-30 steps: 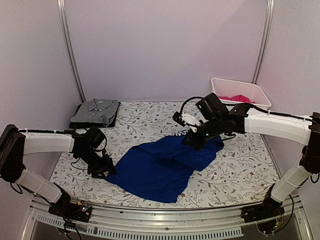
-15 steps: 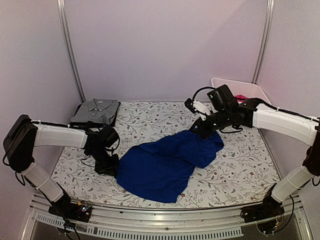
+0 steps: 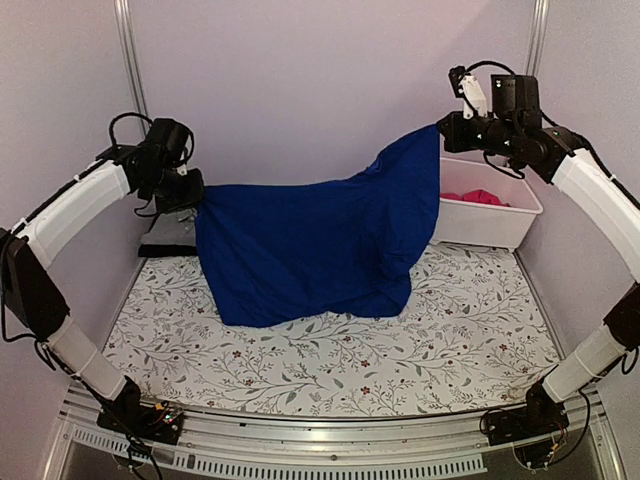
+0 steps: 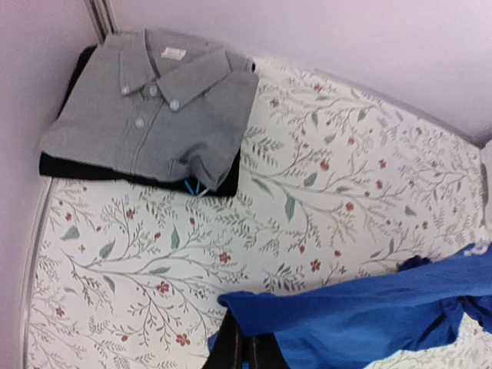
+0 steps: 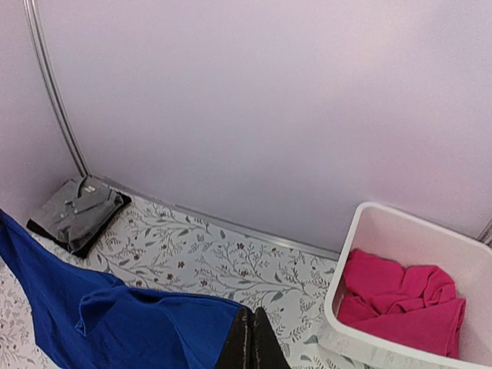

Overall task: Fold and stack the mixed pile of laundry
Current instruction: Flatten out the crumpled T-shirt at the center of the board.

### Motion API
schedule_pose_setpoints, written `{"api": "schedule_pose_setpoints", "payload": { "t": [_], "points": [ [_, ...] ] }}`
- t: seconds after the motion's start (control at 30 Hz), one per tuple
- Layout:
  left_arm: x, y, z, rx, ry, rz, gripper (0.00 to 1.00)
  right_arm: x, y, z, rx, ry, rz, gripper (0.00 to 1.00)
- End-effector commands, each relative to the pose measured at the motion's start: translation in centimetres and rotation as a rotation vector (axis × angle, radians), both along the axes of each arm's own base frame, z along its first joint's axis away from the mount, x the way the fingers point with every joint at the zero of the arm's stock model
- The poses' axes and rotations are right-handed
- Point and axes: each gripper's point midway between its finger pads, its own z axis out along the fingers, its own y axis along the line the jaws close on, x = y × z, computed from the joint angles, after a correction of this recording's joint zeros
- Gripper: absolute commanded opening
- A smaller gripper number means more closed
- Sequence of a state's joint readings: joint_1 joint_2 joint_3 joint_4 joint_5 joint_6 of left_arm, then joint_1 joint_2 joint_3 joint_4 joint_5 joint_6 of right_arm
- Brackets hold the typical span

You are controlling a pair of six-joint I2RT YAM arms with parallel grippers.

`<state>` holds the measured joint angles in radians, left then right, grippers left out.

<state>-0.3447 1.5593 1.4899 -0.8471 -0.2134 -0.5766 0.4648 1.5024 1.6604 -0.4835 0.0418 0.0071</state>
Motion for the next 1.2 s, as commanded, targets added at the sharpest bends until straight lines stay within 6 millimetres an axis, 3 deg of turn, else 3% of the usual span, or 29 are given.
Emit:
{"api": "schedule_pose_setpoints", "payload": {
  "t": [0.0, 0.03, 0.23, 0.37, 0.47, 0.6, 0.77, 1.03, 1.17],
  "points": [
    [2.6, 0.6, 7.1, 0.145, -0.154, -0.121, 0.00, -0.3, -2.1, 10.1, 0.037, -0.250, -0.079, 0.00],
    [3.2, 0.5, 9.2, 0.153, -0.203, -0.132, 0.00, -0.3, -2.2, 11.6, 0.038, -0.287, -0.083, 0.00],
    [3.6, 0.9, 17.1, 0.178, -0.398, -0.131, 0.00, -2.1, -3.5, 19.0, 0.061, -0.469, -0.107, 0.00],
    [1.2, 0.0, 24.0, 0.106, -0.607, -0.194, 0.00, -5.4, -4.2, 22.3, 0.107, -0.548, -0.063, 0.00],
    [-1.3, -0.4, 27.5, 0.068, -0.720, -0.242, 0.00, -7.9, -4.8, 23.9, 0.118, -0.589, -0.035, 0.00],
    [-5.0, -1.8, 30.9, 0.027, -0.818, -0.336, 0.00, -11.7, -6.0, 26.1, 0.142, -0.647, -0.009, 0.00],
    [-10.5, -4.0, 34.6, -0.051, -0.967, -0.485, 0.00, -16.4, -5.4, 28.2, 0.213, -0.701, 0.129, 0.00],
    [-17.8, -3.4, 39.2, -0.162, -1.137, -0.589, 0.00, -24.0, -6.4, 32.1, 0.362, -0.820, 0.292, 0.00],
    [-20.1, -4.0, 40.6, -0.248, -1.175, -0.661, 0.00, -27.3, -7.3, 33.8, 0.411, -0.878, 0.345, 0.00]
  ]
}}
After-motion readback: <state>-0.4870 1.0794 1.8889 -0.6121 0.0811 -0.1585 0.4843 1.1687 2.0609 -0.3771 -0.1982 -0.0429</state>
